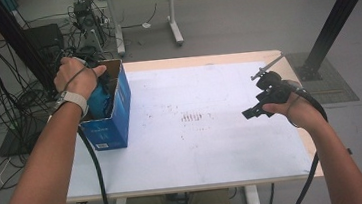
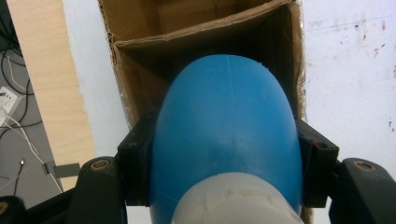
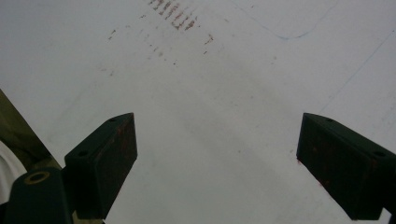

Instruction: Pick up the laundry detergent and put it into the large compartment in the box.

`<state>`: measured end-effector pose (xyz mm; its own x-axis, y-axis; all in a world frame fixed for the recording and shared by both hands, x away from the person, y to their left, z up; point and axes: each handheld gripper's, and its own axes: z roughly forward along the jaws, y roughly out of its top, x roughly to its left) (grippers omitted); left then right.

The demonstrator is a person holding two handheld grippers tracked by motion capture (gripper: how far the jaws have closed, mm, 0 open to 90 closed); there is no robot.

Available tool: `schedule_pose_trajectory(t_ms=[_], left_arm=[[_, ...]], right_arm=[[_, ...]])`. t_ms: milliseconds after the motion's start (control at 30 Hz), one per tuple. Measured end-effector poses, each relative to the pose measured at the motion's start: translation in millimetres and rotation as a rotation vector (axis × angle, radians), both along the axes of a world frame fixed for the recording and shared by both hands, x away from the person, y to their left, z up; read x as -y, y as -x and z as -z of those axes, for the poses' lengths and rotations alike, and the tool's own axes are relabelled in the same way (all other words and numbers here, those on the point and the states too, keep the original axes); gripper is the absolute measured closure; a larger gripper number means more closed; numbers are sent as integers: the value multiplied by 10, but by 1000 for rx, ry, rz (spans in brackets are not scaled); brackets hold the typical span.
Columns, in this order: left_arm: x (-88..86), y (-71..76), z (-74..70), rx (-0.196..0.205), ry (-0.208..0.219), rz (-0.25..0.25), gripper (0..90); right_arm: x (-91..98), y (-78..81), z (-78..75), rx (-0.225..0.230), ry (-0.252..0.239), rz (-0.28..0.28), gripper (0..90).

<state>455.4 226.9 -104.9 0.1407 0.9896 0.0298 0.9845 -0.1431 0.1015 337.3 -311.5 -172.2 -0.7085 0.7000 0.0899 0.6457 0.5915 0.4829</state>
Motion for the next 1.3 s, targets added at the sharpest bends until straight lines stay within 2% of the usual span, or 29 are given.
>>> schedule_pose_trajectory(t_ms=[667, 900, 1300], left_arm=[[-16, 6, 210, 5, 3, 6, 372], [6, 34, 245, 26, -9, 20, 372], [-1, 35, 300, 21, -8, 25, 372]], right_arm=[[-4, -6, 14, -9, 4, 4, 123], [-1, -14, 28, -13, 3, 6, 123], [-1, -8, 22, -11, 2, 7, 123]])
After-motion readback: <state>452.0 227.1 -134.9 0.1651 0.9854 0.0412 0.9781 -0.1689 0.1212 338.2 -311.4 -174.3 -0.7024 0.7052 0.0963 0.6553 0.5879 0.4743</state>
